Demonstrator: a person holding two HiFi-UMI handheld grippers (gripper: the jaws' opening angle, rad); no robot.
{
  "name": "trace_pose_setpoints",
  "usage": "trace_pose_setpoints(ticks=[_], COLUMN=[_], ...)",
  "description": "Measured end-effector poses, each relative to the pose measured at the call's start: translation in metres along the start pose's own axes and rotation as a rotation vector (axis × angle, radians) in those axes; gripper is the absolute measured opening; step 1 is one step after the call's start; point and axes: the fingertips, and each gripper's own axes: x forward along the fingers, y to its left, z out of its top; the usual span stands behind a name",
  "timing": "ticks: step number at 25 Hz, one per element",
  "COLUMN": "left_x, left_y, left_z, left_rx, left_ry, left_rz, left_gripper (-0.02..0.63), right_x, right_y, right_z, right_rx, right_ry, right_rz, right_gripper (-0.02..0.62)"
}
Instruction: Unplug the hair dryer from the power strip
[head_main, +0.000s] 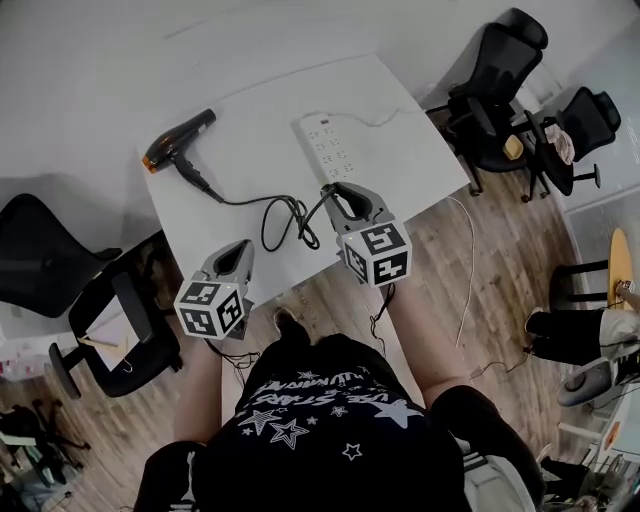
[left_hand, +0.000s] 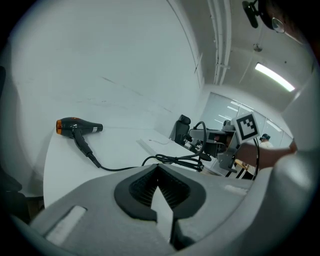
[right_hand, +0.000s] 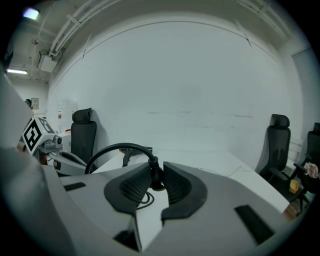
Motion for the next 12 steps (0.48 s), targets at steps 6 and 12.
trace_pose_setpoints(ticks=[6,12], left_x=[-0.013,-0.041], left_y=[-0.024,-0.063], left_z=[-0.009,-0.033], left_rx=[0.007,0.022], left_ry=[-0.022,-0.024], left_rz=[-0.008,0.013], left_gripper=[0.008,0.008], right_x=[-0.029,-0.078], right_y=[0.009,0.024], right_z=[-0.01,-0.019], right_rx=[0.005,0.004], right_ry=[-0.015,-0.045], right_rz=[-0.014,-0.033], right_gripper=[0.083,0.081])
